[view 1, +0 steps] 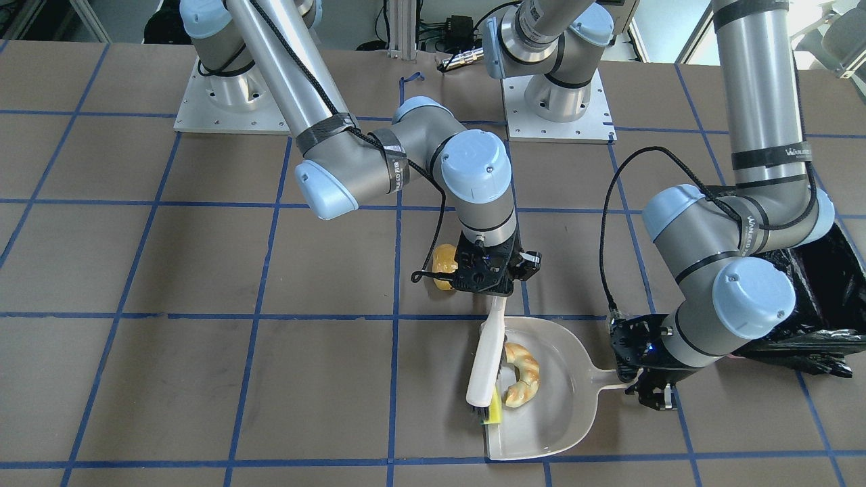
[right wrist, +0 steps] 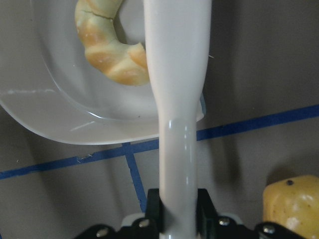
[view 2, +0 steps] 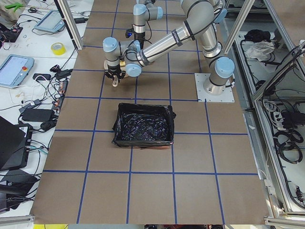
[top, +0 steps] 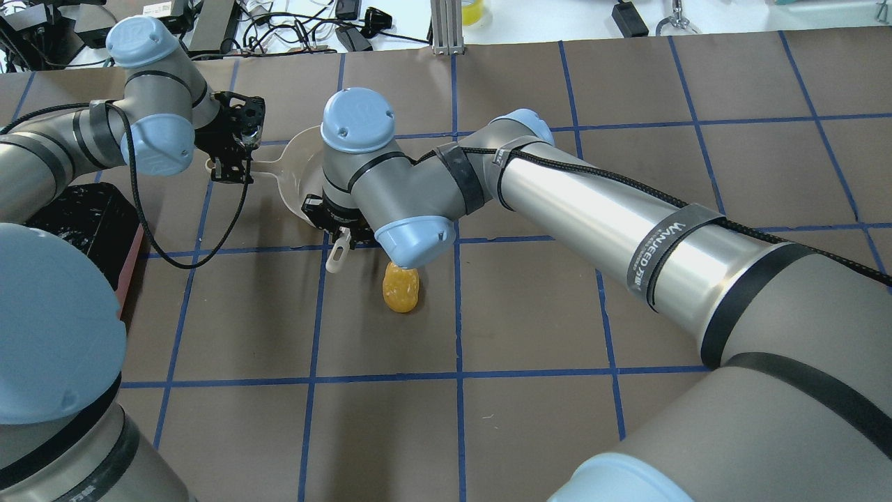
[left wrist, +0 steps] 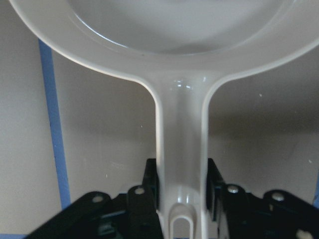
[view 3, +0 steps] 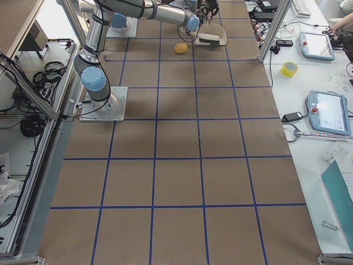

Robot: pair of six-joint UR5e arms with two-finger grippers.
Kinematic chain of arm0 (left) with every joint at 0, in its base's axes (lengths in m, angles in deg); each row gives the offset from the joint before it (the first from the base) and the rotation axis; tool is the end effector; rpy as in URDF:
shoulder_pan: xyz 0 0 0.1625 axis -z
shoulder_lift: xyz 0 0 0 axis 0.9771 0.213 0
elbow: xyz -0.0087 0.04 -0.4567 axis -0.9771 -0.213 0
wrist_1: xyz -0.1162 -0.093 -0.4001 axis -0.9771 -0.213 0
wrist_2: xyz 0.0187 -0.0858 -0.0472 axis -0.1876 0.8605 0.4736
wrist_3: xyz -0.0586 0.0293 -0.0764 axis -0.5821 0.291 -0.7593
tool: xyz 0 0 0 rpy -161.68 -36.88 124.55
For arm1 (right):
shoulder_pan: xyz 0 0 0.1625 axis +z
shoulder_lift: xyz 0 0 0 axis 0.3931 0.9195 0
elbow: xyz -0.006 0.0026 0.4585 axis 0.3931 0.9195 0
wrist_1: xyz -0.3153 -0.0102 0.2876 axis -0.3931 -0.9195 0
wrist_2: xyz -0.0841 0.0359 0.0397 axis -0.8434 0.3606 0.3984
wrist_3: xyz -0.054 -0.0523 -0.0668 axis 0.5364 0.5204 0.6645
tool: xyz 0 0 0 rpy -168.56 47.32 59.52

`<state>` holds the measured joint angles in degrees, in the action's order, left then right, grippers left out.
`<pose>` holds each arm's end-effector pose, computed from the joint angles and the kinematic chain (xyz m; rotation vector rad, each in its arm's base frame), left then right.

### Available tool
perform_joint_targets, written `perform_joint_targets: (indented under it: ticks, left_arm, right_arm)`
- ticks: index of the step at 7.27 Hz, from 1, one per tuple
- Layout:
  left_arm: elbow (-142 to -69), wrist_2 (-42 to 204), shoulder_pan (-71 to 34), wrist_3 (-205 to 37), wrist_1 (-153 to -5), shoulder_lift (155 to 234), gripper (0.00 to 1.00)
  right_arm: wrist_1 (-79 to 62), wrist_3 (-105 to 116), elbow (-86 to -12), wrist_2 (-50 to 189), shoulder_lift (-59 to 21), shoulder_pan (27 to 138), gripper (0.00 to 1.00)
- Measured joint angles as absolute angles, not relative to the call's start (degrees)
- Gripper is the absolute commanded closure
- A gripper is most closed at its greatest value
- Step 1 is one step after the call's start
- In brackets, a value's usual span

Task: Sweep and dump trash into bin
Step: 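Sweep the bread ring and sponge into the dustpan with the right-held brush, then brush the yellow potato toward the pan while the left gripper tilts it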

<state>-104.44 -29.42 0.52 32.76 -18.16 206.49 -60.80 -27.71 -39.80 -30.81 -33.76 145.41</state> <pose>0.0086 -0.7032 0.2449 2.2089 2.1921 -0.0625 0.5229 -0.5370 0.2694 0.3993 2.8236 0.0067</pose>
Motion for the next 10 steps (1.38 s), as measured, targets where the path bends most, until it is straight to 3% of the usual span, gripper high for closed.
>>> perform_joint_targets:
  ticks: [10]
  left_arm:
    - [-104.59,-29.39,0.52,32.56,-18.08,206.52,1.00]
  right_arm:
    - [-55.00,-30.72,-40.02,-31.46,-27.82,147.26,1.00]
